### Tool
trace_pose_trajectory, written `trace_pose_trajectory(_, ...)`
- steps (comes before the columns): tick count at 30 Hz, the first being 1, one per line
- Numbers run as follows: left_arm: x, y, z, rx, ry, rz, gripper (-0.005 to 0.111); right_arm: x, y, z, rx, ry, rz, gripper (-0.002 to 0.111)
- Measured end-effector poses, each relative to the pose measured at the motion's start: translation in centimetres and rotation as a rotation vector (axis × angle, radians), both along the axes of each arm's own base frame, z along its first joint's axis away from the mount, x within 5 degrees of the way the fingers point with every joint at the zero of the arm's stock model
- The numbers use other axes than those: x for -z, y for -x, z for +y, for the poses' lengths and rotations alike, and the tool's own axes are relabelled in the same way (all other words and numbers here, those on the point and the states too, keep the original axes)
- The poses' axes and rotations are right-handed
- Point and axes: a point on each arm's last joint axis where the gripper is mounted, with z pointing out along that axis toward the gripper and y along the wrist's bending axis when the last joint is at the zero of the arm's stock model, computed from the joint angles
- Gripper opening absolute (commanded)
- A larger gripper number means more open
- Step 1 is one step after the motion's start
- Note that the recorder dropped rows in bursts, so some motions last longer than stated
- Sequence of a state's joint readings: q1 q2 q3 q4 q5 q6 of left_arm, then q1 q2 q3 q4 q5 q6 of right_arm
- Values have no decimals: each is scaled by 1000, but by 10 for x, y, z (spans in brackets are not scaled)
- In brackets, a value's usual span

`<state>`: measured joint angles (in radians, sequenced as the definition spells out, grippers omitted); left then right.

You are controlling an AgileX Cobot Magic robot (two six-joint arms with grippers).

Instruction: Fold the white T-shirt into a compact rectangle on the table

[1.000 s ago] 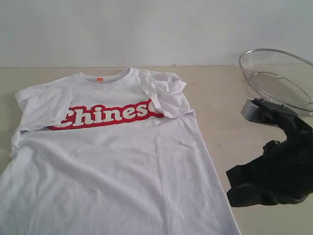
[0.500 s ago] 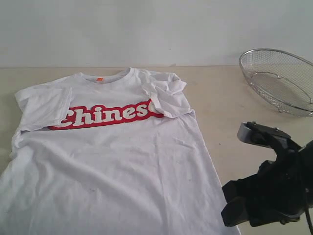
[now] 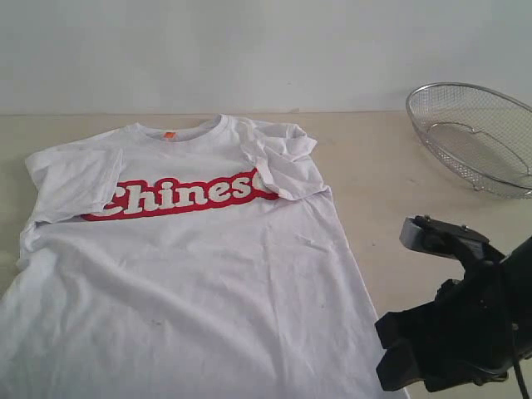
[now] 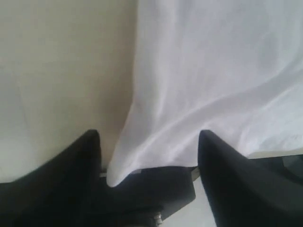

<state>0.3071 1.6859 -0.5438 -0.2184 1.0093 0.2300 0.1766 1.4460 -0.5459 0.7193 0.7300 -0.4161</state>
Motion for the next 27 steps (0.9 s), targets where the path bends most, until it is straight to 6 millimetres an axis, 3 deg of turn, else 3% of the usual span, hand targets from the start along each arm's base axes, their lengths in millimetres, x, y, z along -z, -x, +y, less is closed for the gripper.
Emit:
trace_pose_trajectory(12, 16, 0, -4, -22, 68, 76, 57, 15, -5, -1, 15, 24, 43, 50)
trace_pose_trajectory(27, 18, 1, -5, -25, 80, 100, 57, 33, -6, -1, 22, 41, 116, 50)
